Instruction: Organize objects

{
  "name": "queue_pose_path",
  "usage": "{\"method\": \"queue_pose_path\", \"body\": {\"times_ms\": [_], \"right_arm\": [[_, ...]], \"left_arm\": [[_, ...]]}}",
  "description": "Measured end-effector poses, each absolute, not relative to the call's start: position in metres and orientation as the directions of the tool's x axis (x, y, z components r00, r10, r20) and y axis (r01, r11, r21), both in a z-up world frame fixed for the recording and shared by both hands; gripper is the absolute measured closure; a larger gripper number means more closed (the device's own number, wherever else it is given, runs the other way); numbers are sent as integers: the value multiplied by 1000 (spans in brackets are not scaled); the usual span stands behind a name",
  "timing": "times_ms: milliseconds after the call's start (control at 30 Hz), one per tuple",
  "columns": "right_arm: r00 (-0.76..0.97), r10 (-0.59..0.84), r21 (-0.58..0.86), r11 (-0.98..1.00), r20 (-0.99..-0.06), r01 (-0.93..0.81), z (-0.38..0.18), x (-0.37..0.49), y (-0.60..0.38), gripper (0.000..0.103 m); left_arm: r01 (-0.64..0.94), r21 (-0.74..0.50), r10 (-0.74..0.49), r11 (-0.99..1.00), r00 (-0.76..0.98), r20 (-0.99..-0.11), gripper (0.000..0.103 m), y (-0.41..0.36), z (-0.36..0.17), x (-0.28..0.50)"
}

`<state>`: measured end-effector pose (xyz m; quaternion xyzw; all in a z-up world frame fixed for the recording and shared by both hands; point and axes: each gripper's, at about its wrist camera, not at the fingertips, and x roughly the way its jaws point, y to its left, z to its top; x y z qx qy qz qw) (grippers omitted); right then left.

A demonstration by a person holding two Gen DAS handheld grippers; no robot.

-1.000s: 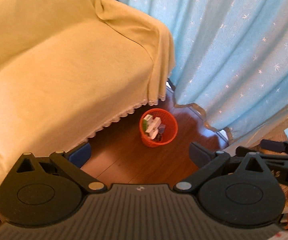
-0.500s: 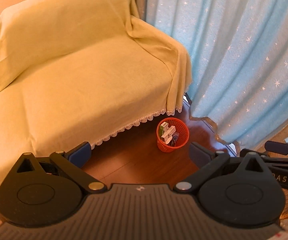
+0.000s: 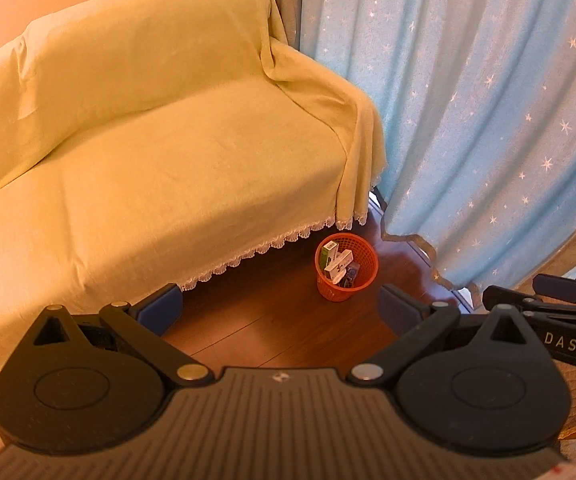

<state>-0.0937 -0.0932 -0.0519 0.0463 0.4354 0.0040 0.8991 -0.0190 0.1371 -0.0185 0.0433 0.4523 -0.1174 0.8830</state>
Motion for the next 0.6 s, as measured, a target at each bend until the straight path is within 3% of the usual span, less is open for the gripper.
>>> {"method": "queue_pose_path", "body": {"times_ms": [600], "right_arm": [[641,19,59,997,-767,41,-41,-96,-86,38]], "left_arm": [[269,-26,-178,963,560,-809,1,138,-18,-24]]}}
